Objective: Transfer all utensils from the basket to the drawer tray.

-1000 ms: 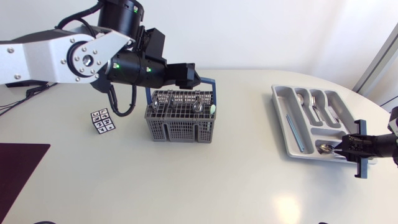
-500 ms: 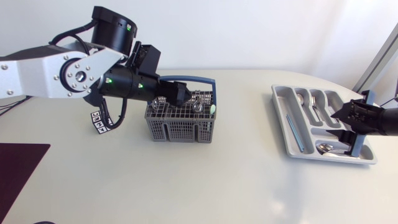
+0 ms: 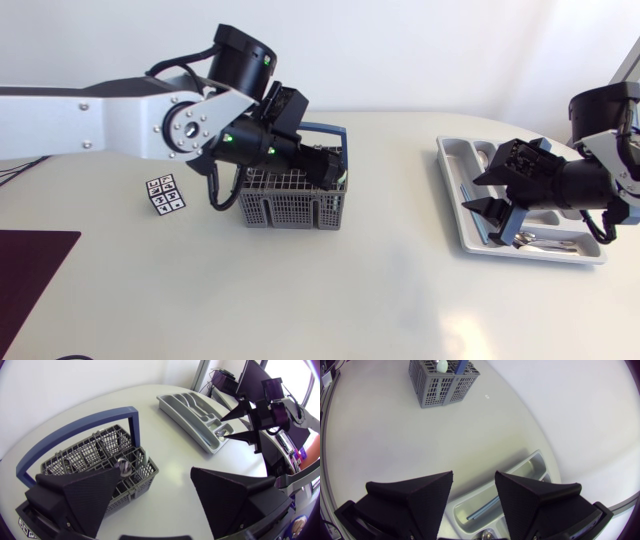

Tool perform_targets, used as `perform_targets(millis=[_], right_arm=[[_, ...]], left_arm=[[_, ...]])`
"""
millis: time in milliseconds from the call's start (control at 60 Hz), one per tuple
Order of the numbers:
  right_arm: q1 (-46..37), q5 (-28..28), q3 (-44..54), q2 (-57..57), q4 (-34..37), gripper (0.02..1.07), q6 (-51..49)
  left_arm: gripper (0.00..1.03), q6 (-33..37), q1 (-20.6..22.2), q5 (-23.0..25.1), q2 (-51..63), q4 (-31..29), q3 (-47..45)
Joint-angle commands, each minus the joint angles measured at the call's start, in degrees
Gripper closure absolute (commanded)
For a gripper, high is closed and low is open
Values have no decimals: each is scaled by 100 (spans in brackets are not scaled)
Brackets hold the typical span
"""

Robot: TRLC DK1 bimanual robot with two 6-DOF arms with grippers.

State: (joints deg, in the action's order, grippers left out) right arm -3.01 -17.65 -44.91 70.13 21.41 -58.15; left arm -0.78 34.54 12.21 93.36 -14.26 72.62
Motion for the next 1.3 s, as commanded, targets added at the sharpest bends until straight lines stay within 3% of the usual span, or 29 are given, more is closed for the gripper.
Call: perform_targets(millis=[0, 150, 300, 567, 717, 800, 1100, 1183, 1283], right_arm=[[107, 60, 263, -61, 4, 44, 243], [265, 60, 456, -43, -234, 44, 357], [503, 69, 474, 18, -339, 44, 542], [845, 157, 483, 10, -462, 44, 726], [889, 157, 579, 62, -603, 44, 726], [898, 157, 597, 89, -629, 44, 726], [969, 174, 641, 36, -629, 44, 726], [995, 183, 658, 10, -629, 44, 726], [1012, 227, 667, -17, -629, 44, 726]], left_arm=[[11, 113, 52, 71, 385, -103, 464], [21, 113, 158, 71, 833, -279, 973], [23, 139, 246, 54, 1299, -578, 1501], [49, 245, 237, -175, 1747, -912, 1914], [49, 324, 272, -403, 1905, -1149, 2037], [63, 324, 281, -403, 1967, -1167, 2072], [86, 332, 290, -403, 2037, -1219, 2090], [97, 332, 290, -403, 2046, -1228, 2081], [100, 332, 290, -403, 2037, -1263, 2072]])
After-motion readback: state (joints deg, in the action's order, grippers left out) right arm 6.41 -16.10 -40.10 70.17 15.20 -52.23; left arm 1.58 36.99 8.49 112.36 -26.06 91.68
